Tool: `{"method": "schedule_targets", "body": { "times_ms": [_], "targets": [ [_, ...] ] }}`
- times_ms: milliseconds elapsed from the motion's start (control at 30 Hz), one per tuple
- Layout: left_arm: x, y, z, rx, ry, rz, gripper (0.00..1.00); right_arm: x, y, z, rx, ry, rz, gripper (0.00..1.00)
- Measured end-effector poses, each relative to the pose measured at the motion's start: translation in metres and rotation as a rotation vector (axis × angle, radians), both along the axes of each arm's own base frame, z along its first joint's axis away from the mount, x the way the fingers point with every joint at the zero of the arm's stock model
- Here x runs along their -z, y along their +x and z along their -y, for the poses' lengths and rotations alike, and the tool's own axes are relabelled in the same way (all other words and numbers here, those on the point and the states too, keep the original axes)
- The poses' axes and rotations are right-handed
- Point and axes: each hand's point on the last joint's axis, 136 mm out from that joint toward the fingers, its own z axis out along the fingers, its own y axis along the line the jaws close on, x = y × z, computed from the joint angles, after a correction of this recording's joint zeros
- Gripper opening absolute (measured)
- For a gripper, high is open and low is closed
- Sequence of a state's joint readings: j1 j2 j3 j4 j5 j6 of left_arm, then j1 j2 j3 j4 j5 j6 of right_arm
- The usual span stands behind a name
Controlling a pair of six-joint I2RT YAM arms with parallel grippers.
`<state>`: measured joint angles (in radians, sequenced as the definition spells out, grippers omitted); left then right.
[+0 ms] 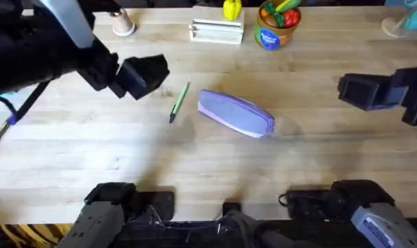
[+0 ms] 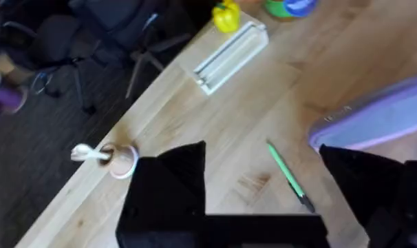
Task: Unzip the bag, pick up the pens from the table one at a time and place them inside, then zip the bag closed.
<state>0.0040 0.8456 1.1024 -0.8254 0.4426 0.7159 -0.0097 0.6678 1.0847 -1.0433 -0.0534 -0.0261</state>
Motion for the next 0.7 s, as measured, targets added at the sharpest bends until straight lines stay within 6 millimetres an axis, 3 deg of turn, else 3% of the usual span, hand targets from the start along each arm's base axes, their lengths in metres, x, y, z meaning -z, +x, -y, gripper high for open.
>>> {"method": "schedule_targets", "body": {
  "times_ms": [133, 200, 300, 433, 500, 700],
  "targets": [
    [0.022, -0.025, 0.020, 0.277, 0.144, -0.011, 0.993, 0.001, -0.002, -0.003, -0.011, 0.010, -0.009, 0.995],
    [0.024, -0.031, 0.025, 0.390, 0.228, 0.051, 0.993, 0.002, -0.002, -0.003, -0.013, 0.012, -0.010, 0.996],
    [0.022, -0.035, 0.030, 0.506, 0.328, 0.150, 0.993, 0.002, -0.002, -0.003, -0.015, 0.013, -0.010, 0.996],
    [0.034, -0.052, 0.034, 0.613, 0.369, 0.140, 0.993, 0.002, -0.002, -0.004, -0.017, 0.015, -0.010, 0.996],
    [0.033, -0.053, 0.036, 0.643, 0.382, 0.164, 0.991, 0.001, -0.002, -0.004, -0.017, 0.015, -0.010, 0.996],
    [0.060, -0.032, 0.047, 0.745, 0.285, 0.066, 0.991, 0.001, -0.002, -0.004, -0.017, 0.015, -0.010, 0.996]
  ]
}}
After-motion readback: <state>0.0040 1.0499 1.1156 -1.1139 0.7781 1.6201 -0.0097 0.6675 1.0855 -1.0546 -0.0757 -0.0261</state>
